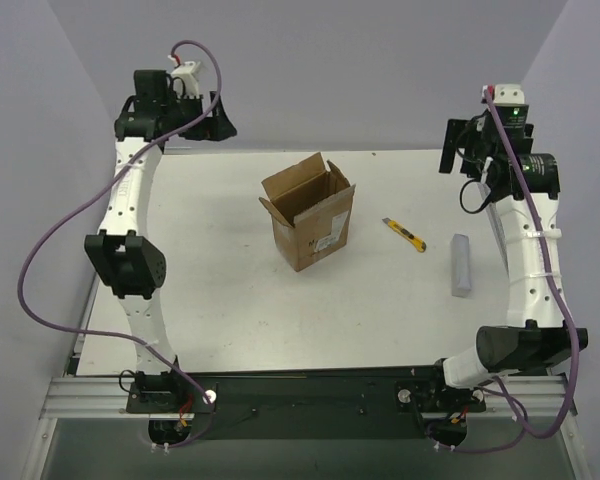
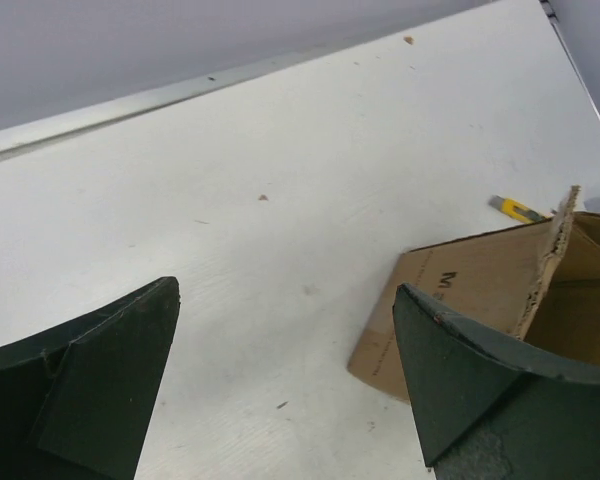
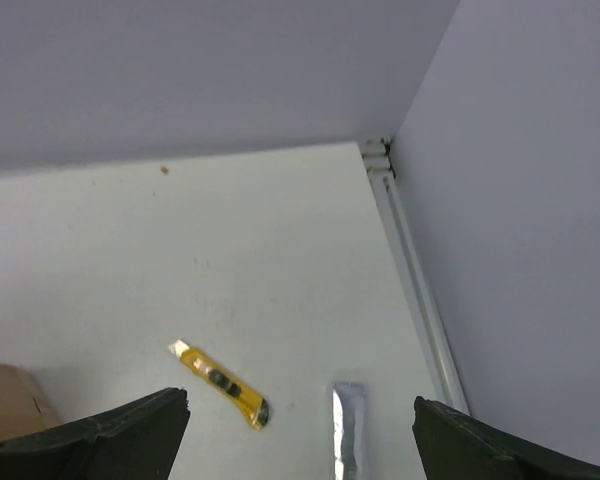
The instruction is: Unpack the express box
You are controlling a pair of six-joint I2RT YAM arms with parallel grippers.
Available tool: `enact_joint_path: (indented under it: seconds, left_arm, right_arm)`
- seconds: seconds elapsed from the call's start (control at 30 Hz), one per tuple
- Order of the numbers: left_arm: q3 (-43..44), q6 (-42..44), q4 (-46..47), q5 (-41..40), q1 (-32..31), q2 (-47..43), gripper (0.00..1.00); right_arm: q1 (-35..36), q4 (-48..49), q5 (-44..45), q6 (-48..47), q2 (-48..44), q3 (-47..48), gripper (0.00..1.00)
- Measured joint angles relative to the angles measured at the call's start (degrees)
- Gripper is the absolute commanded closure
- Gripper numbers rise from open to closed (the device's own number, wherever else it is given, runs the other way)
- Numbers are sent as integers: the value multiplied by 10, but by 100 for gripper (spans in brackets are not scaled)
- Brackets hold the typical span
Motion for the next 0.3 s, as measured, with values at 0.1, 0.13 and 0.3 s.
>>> enact_joint_path:
  seconds: [0.1,0.13,0.3]
  left_arm:
    - [0,14,1,-16,32,-20,3]
    - [0,15,1,-22,39,-26,3]
    - [-1,29,2,-69,61,-59,3]
  right_arm:
    - [22,-16,26,-22,20,113,0]
    - [28,-18,34,-30,26,148,0]
    - [38,-24,53,-50,48,254,0]
